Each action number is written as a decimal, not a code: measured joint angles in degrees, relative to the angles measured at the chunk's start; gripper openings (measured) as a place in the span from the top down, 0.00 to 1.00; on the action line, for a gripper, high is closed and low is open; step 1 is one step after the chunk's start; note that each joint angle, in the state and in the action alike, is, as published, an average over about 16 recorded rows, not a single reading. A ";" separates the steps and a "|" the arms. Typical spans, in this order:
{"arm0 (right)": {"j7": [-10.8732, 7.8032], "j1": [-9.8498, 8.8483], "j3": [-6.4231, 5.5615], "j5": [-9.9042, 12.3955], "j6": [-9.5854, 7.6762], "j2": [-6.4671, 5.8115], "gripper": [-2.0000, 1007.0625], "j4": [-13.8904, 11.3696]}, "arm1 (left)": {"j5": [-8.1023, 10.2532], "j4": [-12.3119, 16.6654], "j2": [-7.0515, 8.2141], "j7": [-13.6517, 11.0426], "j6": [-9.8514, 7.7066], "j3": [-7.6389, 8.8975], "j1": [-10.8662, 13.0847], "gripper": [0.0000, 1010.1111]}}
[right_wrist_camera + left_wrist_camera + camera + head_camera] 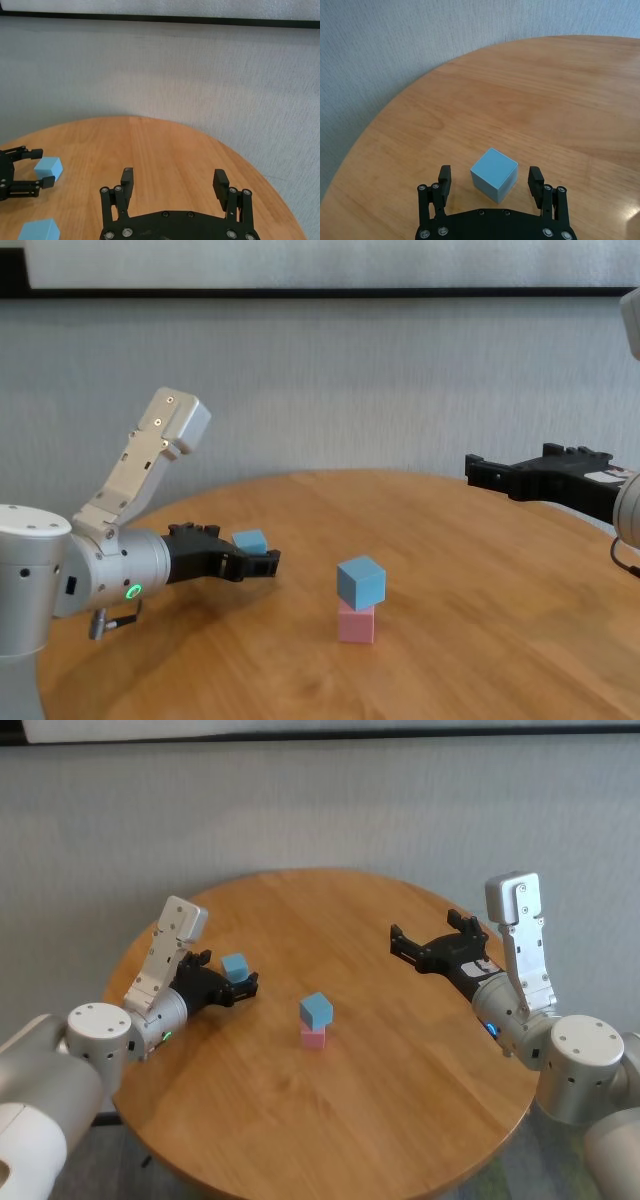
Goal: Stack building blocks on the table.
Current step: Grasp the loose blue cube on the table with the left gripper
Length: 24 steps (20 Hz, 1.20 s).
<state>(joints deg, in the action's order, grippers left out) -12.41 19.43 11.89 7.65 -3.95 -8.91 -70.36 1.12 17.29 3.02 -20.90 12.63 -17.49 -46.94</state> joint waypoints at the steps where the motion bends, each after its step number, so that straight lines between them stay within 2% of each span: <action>1: 0.00 0.00 0.00 0.00 0.00 0.00 0.00 0.00 | -0.09 -1.64 -0.28 0.00 0.83 0.11 -0.79 0.01; 7: 0.00 0.00 0.00 0.00 0.00 0.00 0.00 0.00 | -0.59 -10.26 -1.72 -0.01 5.14 0.59 -4.98 0.01; 13: 0.00 0.00 0.00 0.00 0.00 0.00 0.00 0.00 | -0.91 -16.14 -2.65 -0.05 7.99 0.76 -7.87 0.01; 16: 0.00 0.00 0.00 0.00 0.00 0.00 0.00 0.00 | -0.95 -16.92 -2.77 -0.06 8.38 0.76 -8.27 0.01; 24: 0.00 0.00 0.00 0.00 0.00 0.00 0.00 0.00 | -0.88 -14.02 -2.32 -0.06 6.96 0.71 -6.85 0.01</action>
<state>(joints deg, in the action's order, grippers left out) -12.41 19.43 11.89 7.65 -3.95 -8.92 -70.37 0.24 3.27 0.70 -20.96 19.59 -16.78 -53.79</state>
